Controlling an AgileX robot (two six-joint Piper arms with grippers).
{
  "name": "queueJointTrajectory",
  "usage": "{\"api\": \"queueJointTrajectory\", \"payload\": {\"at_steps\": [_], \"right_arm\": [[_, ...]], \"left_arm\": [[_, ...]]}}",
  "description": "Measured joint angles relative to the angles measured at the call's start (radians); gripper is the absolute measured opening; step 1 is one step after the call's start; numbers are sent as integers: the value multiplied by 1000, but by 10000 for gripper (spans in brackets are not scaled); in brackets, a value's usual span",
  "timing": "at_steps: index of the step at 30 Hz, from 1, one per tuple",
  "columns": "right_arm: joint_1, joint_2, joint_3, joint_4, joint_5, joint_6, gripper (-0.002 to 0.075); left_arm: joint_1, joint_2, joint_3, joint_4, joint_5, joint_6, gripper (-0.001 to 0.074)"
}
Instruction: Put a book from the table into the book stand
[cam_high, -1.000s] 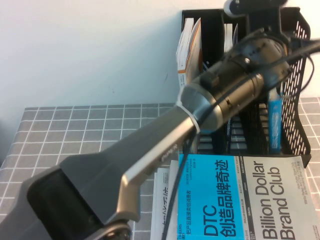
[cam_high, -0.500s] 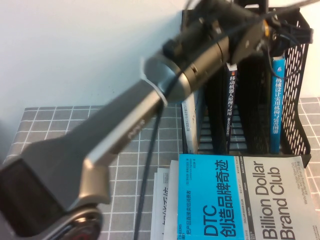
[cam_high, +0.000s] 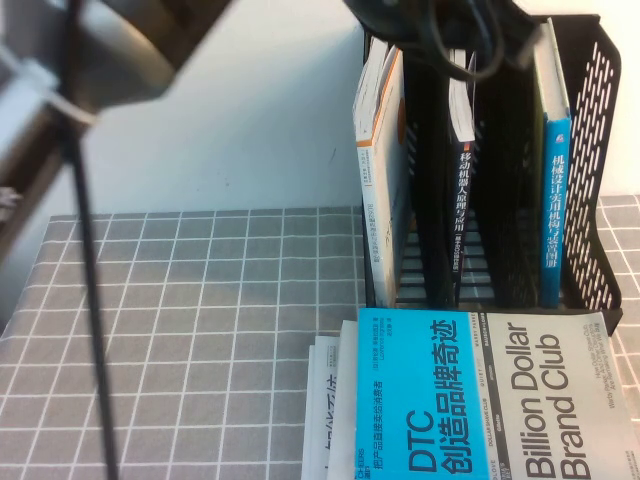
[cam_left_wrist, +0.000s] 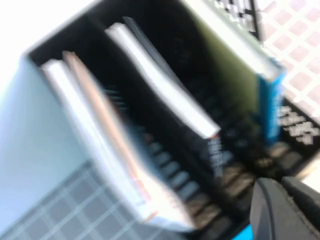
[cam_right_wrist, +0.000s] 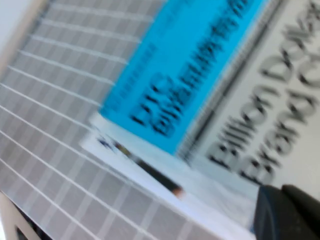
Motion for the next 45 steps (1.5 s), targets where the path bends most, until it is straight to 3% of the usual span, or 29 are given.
{"api": "queueJointTrajectory", "payload": {"at_steps": [12,19,23,28,34,40,45], "right_arm": [[0,-38,-117,-435,-84,208,-5],[0,-109,-171,-507,-241,183,-5],[0,-155,-188,-402,-330,49,-5],[0,-214,-190,-79,-358,-246,-5],[0,-254,-190,223,-294,-433,-5],[68,-277,-121,323,-263,-492,-5],[144,-279,-59,289,-150,-498,-5]], "left_arm": [[2,-185,11,75,10,61,1],[2,-366,234,145,10,55,1],[2,-502,437,199,-31,-2,0],[2,-709,695,362,-186,-139,0],[4,-963,1002,490,-358,-332,-1],[4,-1206,1326,528,-483,-424,-1],[4,-1349,1574,601,-623,-572,-1]]}}
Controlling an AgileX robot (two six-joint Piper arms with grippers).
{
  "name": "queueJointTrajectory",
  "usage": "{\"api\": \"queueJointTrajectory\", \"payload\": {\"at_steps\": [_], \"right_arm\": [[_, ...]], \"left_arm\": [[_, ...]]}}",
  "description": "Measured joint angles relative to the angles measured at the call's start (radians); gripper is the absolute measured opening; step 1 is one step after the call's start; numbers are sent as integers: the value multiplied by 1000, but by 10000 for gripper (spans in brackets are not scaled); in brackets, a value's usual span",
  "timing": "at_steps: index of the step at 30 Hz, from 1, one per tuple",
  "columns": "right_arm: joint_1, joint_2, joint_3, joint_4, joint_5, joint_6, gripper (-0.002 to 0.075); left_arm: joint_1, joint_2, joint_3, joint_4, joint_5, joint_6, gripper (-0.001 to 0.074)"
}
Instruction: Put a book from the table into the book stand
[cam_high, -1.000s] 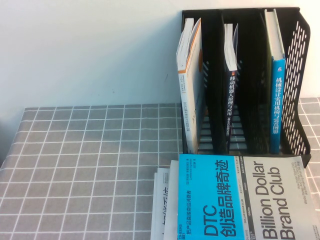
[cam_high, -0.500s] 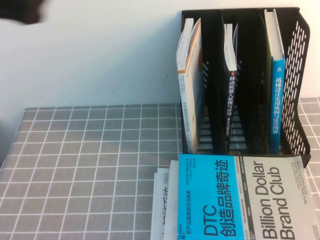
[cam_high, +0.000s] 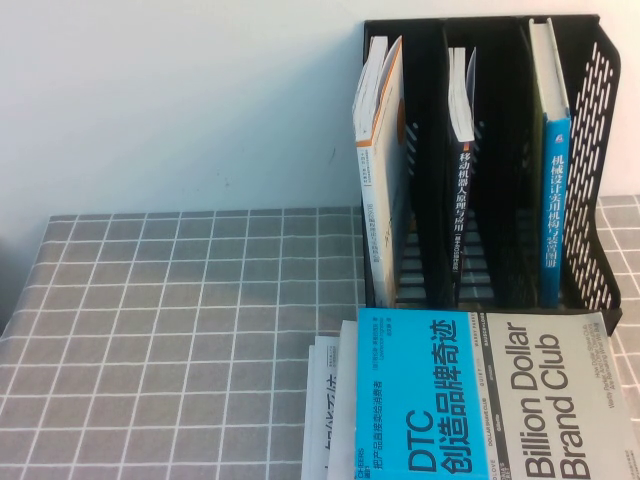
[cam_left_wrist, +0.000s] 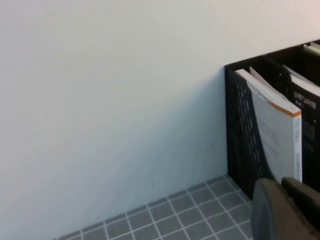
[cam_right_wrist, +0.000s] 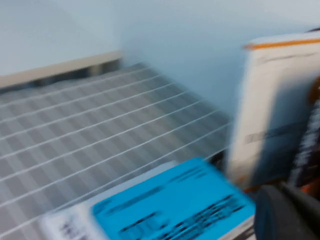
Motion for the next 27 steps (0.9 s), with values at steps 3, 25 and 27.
{"api": "queueJointTrajectory", "payload": {"at_steps": [3,25,27], "right_arm": [[54,0,5,-117,69,83,-5],[134,-60,11,-421,-751,254,-5],[169,-97,11,-249,-718,79,-5]], "left_arm": [[0,-48,95,76,-67,-122,-1],[0,-54,248,288,-77,-464,-1],[0,-54,248,299,-78,-471,-1]]}}
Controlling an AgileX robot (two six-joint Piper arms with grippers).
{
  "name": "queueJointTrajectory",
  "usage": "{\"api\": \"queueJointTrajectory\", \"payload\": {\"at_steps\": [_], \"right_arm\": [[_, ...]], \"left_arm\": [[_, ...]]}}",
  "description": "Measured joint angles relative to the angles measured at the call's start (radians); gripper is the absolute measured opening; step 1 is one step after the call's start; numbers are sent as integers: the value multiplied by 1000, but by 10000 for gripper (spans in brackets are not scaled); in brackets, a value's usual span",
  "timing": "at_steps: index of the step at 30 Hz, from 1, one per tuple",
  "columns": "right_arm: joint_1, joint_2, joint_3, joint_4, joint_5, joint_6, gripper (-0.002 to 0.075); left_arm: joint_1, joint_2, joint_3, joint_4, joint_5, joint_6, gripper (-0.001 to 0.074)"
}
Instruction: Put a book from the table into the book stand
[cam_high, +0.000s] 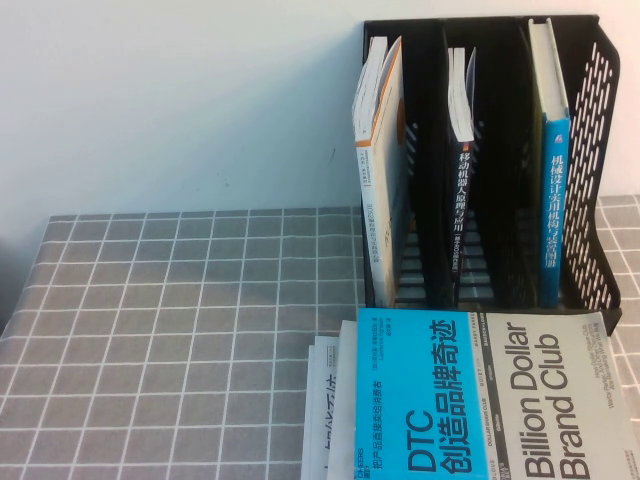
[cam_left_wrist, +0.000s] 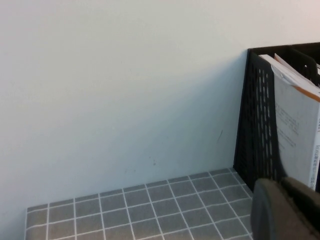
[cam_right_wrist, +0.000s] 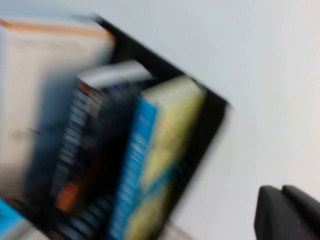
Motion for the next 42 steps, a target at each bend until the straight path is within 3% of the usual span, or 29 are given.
{"api": "queueJointTrajectory", "payload": {"at_steps": [4,7,11,17,21,31,42], "right_arm": [[93,-50,0,221,234,-340,-5],[126,-73,0,246,391,-384,-5],[129,-80,0,90,469,-109,-5],[129,-80,0,-557,575,569,-5],[129,-96,2,-876,508,882,-5],[129,-285,101,-935,-69,961,-5],[129,-401,407,-792,-10,989,-5]], "left_arm": [[0,0,0,48,-5,-47,-1],[0,0,0,76,-8,-92,-1],[0,0,0,82,-9,-108,-1],[0,0,0,82,-6,-103,-1],[0,0,0,82,25,-101,-1],[0,0,0,79,91,-61,-1],[0,-2,92,233,-12,-27,-2]]}}
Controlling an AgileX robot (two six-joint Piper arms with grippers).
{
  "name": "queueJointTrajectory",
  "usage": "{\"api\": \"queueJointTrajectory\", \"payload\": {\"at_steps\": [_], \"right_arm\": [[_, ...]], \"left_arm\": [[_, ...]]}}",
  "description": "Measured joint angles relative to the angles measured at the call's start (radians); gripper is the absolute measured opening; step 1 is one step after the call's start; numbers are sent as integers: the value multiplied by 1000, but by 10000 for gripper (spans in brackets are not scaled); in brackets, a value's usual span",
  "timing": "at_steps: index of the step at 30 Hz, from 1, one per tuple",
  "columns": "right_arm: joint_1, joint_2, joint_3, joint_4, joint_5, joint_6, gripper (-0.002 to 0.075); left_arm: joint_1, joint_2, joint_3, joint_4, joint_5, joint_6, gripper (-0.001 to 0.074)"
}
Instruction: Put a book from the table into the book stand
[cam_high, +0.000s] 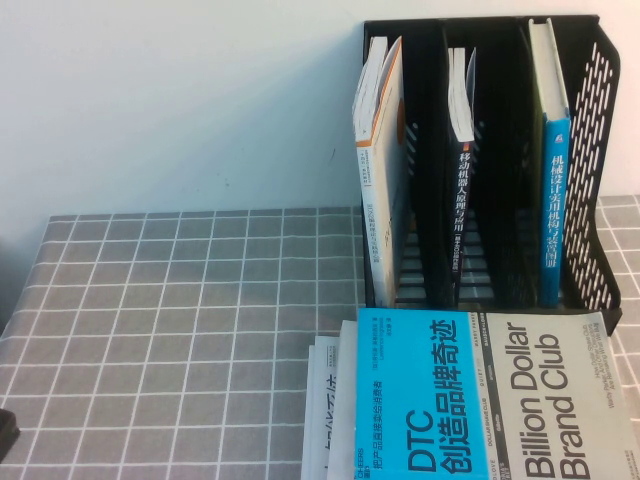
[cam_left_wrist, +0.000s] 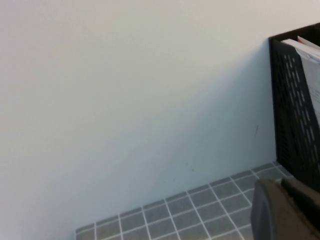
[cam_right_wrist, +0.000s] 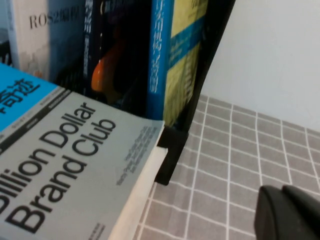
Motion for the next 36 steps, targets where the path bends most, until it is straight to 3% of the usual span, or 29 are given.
{"api": "queueJointTrajectory", "payload": {"at_steps": [19,30,36], "right_arm": [[0,0,9,452,69,0,-5],[0,0,9,478,69,2,-5],[0,0,11,479,69,2,-5]], "left_arm": [[0,0,9,-80,-4,-26,-3],[0,0,9,-84,-6,-26,-3],[0,-18,9,-187,119,-26,-3]]}}
